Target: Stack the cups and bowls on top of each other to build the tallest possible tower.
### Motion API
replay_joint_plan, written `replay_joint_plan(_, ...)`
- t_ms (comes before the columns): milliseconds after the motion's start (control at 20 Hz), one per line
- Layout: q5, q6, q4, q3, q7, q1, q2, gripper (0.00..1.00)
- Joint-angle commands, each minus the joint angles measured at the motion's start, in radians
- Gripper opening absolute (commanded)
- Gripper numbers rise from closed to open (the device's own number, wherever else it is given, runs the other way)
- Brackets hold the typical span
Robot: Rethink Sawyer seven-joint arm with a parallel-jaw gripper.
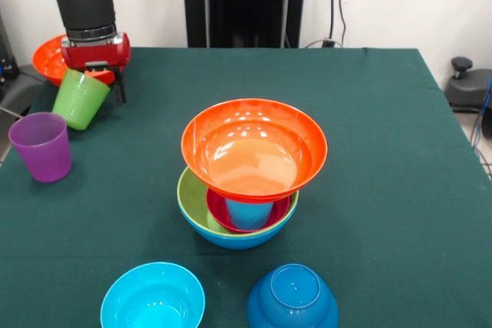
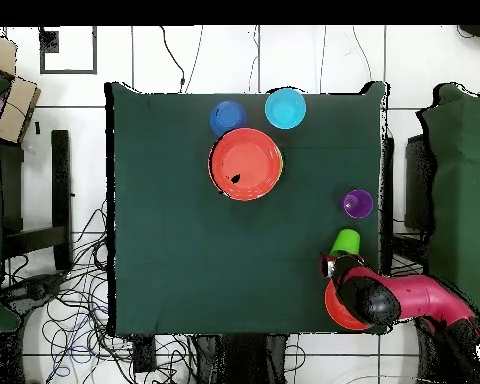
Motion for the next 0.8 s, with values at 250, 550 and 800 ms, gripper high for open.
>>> replay_joint_plan(250, 0.095, 0.219, -0.138, 0.065, -0.367, 0.046, 0.036, 1.0)
replay_joint_plan(550, 0.139, 0.265, -0.183, 0.081, -0.343, 0.079, 0.054, 1.0)
replay_joint_plan(800, 0.149, 0.291, -0.208, 0.074, -0.314, 0.112, 0.055, 1.0)
